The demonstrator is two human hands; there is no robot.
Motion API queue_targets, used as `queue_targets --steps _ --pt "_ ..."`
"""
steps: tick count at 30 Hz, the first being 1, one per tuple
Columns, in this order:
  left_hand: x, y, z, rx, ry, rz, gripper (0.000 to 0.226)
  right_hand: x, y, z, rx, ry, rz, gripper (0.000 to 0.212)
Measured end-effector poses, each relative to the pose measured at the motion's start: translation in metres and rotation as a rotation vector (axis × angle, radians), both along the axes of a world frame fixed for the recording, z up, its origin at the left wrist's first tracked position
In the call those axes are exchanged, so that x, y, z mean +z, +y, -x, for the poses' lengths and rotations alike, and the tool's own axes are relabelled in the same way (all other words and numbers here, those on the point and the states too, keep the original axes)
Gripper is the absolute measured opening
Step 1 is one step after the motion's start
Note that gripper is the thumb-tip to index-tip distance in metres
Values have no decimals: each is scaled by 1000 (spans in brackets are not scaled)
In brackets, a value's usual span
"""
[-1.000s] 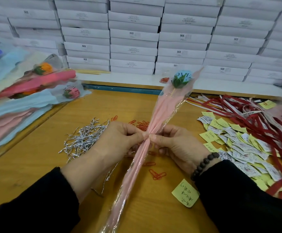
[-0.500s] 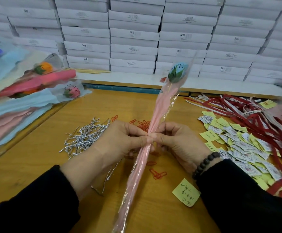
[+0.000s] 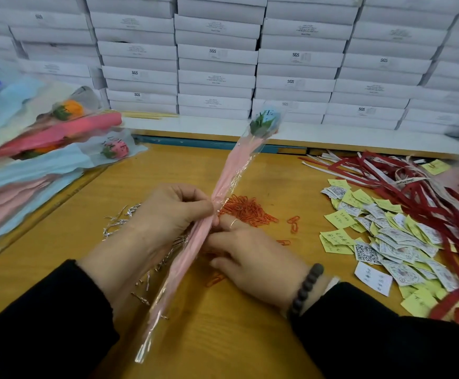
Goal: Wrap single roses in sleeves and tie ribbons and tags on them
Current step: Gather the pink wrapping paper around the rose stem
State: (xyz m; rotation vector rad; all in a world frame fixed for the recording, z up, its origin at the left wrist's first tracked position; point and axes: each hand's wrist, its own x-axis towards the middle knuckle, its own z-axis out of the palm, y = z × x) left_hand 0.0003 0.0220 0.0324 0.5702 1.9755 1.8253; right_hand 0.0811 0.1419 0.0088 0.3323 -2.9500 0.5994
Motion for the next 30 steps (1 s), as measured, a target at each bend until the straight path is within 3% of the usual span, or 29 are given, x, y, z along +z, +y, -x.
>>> queue_targets --steps 3,21,23,26,30 --pt "-1 0 1 14 -9 -7 10 -1 -4 -2 -17 26 -149 25" --pt "-4 3 -1 57 4 -8 7 0 -3 -6 68 173 -265 21" --pt "-2 2 -2 50 -26 -34 7 4 5 -7 18 127 -210 16" --pt "-2 3 -5 57 -74 -96 6 13 20 -6 -107 21 67 12" --pt "-4 6 -6 65 -115 -155 3 15 24 -4 -158 99 380 20"
